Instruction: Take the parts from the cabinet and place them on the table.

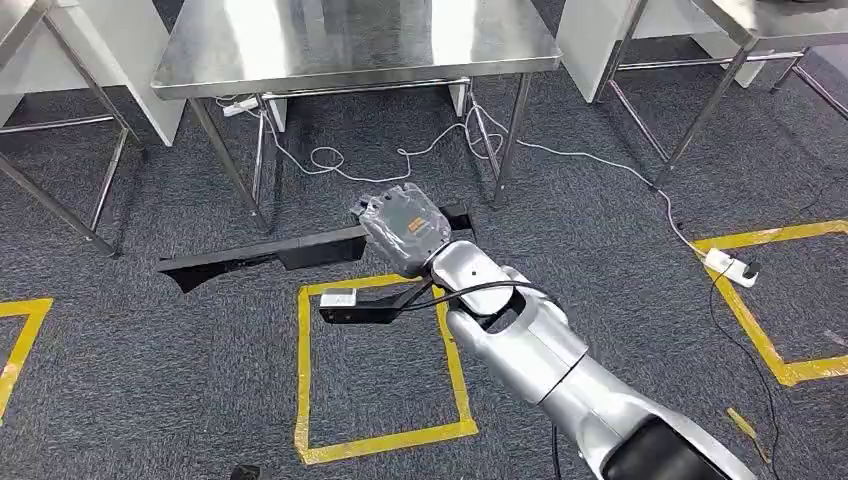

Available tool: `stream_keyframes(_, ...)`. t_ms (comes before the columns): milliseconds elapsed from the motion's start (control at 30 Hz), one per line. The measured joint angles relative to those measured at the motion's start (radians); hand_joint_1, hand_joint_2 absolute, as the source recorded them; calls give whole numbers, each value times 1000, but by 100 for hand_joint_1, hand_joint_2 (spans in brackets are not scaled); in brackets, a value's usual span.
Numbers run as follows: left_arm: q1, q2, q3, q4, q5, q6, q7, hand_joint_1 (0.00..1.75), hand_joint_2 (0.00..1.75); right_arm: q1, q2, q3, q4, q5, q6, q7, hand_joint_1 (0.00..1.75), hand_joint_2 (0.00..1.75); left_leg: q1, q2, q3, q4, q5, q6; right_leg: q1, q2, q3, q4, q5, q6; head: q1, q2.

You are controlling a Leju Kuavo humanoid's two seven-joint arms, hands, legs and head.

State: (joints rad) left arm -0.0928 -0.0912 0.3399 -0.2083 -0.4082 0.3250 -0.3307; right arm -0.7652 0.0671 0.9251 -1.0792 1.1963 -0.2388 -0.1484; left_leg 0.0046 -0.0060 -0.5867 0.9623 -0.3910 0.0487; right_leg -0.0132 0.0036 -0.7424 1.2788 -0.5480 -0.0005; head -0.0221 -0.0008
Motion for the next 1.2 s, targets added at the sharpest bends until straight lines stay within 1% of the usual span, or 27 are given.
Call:
stream_keyframes(33,0,0,1,0,2,-1,0,0,175,4,-3,0,1,4,0,0,175,175,-1,-2,1,0,-2,0,0,0,-17,16,6,9,0,0)
stream_keyframes(67,1,-1,2,0,3,-1,0,0,175,5,-5,0,2,5,0,0,175,175,-1,-5,3,1,-4,-2,-1,0,-6,-21,31,19,0,0)
stream_keyframes(133,1,-3,2,0,3,-1,0,0,175,4,-4,0,3,4,0,0,175,175,-1,-7,3,13,-13,-10,-4,-1,80,-209,113,39,0,0)
stream_keyframes(167,1,-3,2,0,3,-1,-2,0,175,3,-3,0,3,0,0,0,175,175,-2,-9,2,21,-20,-15,-7,-4,119,-294,140,39,1,0)
stream_keyframes(200,1,-3,3,0,3,-1,-3,0,175,3,-2,1,2,-2,-1,0,175,175,-11,-10,-3,27,-28,-24,-3,-3,131,-289,141,27,-1,0)
stream_keyframes(233,2,-3,4,0,2,-1,-4,0,175,4,-1,0,2,-2,-1,-3,175,175,-10,-9,-3,32,-32,-27,-8,-1,125,-295,143,17,-4,0)
stream_keyframes(300,3,-3,7,0,1,-1,-5,0,175,5,1,0,3,-5,-1,-4,175,175,-5,-9,-2,30,-33,-32,-3,-1,125,-291,140,6,-3,0)
stream_keyframes(367,3,0,10,-1,-1,-5,-5,0,175,5,5,0,2,-18,-2,-14,175,175,1,-5,-8,50,-50,-44,-16,-1,131,-296,143,-3,-3,0)
stream_keyframes(400,3,0,10,0,-2,-6,-5,0,175,5,7,0,2,-21,-2,-15,175,175,3,-1,-28,96,-79,-52,-16,-3,134,-296,140,-10,-8,0)
stream_keyframes(467,3,0,10,0,-6,-10,-4,0,175,6,10,0,1,-24,-2,-20,175,175,10,1,-111,259,-156,-64,-13,-6,136,-296,138,-16,-8,0)
stream_keyframes(500,3,0,10,0,-6,-10,-4,0,175,8,10,1,1,-24,-2,-21,175,175,12,1,-150,327,-176,-68,-12,-9,136,-295,137,-18,-9,0)
stream_keyframes(533,3,0,11,0,-6,-10,-3,0,175,11,10,1,1,-23,-2,-21,175,175,14,2,-170,353,-173,-69,-12,-11,136,-295,136,-18,-8,0)
stream_keyframes(567,3,0,11,0,-6,-10,-3,0,175,13,10,1,1,-23,-2,-21,175,175,16,2,-166,332,-148,-69,-11,-14,137,-295,135,-20,-8,0)
stream_keyframes(633,3,0,13,-1,-9,-11,-3,0,175,14,11,1,0,-23,-2,-21,175,175,16,13,-90,167,-50,-61,-11,-20,144,-295,131,-17,-9,0)
stream_keyframes(667,3,2,13,-1,-9,-11,-3,0,175,13,11,1,-3,-22,-2,-21,175,175,15,36,-41,75,-11,-55,-11,-24,149,-296,128,-14,-9,0)
stream_keyframes(700,1,2,13,-1,-9,-11,-3,0,175,12,11,0,-4,-22,-2,-21,175,175,3,60,-25,43,-24,-52,-3,-25,152,-296,126,-10,-8,0)
stream_keyframes(733,0,1,13,-1,-10,-11,-3,0,175,10,10,0,-5,-22,-2,-21,175,175,2,45,-25,42,-22,-44,2,-27,151,-296,123,-4,-7,0)
stream_keyframes(833,1,1,13,-1,-11,-11,-3,0,175,10,11,0,-8,-15,-2,-19,175,175,-3,22,-25,34,-19,-26,2,-48,159,-304,122,14,-6,0)
stream_keyframes(867,2,-1,13,-2,-13,-11,-3,0,175,11,9,0,-11,-11,-3,-16,175,175,9,14,-11,18,-8,-17,5,-44,149,-291,113,18,-2,0)
stream_keyframes(900,1,-2,13,-2,-13,-11,-3,0,175,8,8,0,-11,-8,-3,-14,175,175,5,10,-8,13,-5,-11,5,-29,137,-254,92,14,0,0)
stream_keyframes(967,0,-2,13,-2,-14,-11,-3,0,175,6,2,0,-11,-7,-3,-13,175,175,3,-6,-10,14,-3,-2,2,-14,58,-92,22,-2,3,0)
stream_keyframes(1000,0,-2,13,-2,-14,-11,-3,0,175,9,-2,0,-11,-6,-3,-13,175,175,2,-17,-11,14,-3,-1,1,-11,14,-6,-8,-4,3,0)
stream_keyframes(1033,0,-2,13,-2,-16,-11,-1,0,175,13,-7,0,-11,-3,-3,-12,175,175,1,-27,-12,14,-3,-1,1,-9,-13,42,-17,1,5,0)
stream_keyframes(1067,1,-2,13,-2,-15,-12,0,0,175,15,-10,0,-11,2,-3,-10,175,175,1,-38,-11,15,-3,-1,1,-7,-12,30,-5,9,4,0)
stream_keyframes(1100,1,-2,13,-2,-15,-14,0,0,175,15,-12,0,-11,5,-3,-8,175,175,1,-48,-11,15,-3,-1,1,-6,14,-25,23,19,5,0)
stream_keyframes(1167,1,-3,13,-2,-15,-14,0,0,175,13,-11,1,-11,6,-3,-4,175,175,0,-69,-10,17,-4,-4,0,3,103,-213,94,34,5,0)
stream_keyframes(1200,1,-3,13,-2,-16,-14,0,0,175,10,-11,1,-12,6,-3,-4,175,175,1,-76,-13,20,-6,-8,-2,32,140,-286,115,33,6,0)
